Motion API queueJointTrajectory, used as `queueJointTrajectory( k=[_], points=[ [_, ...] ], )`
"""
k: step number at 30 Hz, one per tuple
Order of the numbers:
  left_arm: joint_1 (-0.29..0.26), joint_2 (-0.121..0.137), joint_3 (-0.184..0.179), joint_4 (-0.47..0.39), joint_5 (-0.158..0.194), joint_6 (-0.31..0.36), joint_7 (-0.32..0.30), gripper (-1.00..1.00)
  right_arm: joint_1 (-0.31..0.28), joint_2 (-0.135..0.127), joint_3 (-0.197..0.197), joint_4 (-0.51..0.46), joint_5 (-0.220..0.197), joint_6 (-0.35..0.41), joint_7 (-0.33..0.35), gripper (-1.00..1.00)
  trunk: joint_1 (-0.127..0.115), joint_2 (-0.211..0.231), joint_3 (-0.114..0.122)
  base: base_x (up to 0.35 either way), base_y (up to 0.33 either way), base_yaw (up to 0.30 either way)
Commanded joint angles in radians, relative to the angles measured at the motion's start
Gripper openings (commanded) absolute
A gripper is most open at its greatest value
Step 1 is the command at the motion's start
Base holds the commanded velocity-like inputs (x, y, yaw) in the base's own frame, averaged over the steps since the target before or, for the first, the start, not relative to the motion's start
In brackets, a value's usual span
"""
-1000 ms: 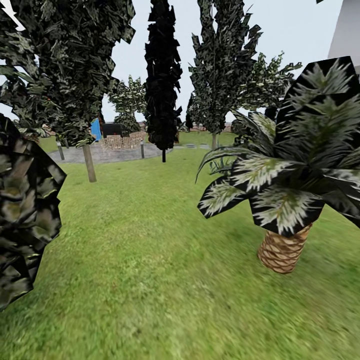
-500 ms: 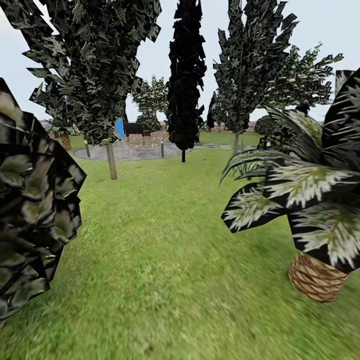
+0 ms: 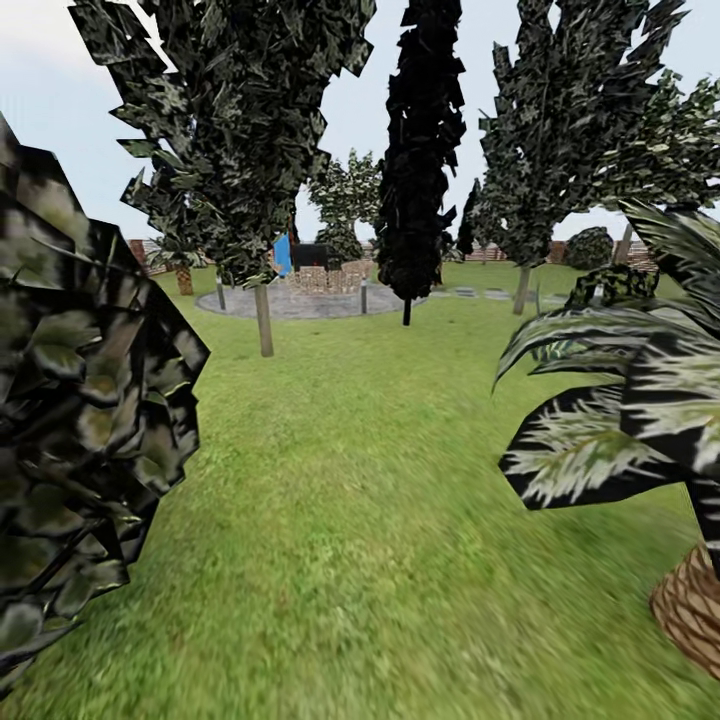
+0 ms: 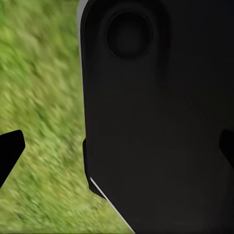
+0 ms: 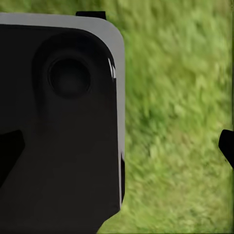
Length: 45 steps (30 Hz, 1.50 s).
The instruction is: Take the three Easter eggs out of the wicker basket on the lawn in the garden, then place them on the lawn next to a single tree (choose any tree) so that all three eggs are next to the same tree and none are left in the basket.
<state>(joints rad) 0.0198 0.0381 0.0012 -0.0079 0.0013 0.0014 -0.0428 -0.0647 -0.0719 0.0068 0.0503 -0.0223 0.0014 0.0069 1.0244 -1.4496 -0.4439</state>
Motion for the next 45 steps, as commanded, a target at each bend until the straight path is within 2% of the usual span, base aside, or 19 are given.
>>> queueJointTrajectory(
  k=[1,21,31,45],
  points=[
    [0.0,0.0,0.0,-0.001,0.0,0.0,-0.003,1.0,-0.001,0.0,0.001,0.002,-0.002,0.0,0.001,1.0,0.001,0.0,-0.001,0.337,0.0,0.133],
    [0.0,0.0,0.0,-0.001,0.0,0.0,-0.003,1.0,-0.001,-0.001,0.001,0.001,-0.002,0.013,0.003,1.0,0.001,0.0,-0.001,0.337,0.0,0.008],
    [0.0,0.0,0.0,-0.001,0.0,0.0,-0.003,1.0,-0.001,0.0,0.001,0.001,-0.002,0.012,0.001,1.0,0.001,0.0,-0.001,0.337,0.0,0.198],
    [0.0,0.0,0.0,-0.001,0.0,0.0,-0.003,1.0,-0.001,0.0,0.001,0.001,-0.002,0.012,0.001,1.0,0.001,0.0,-0.001,0.337,0.0,0.009]
  ],
)
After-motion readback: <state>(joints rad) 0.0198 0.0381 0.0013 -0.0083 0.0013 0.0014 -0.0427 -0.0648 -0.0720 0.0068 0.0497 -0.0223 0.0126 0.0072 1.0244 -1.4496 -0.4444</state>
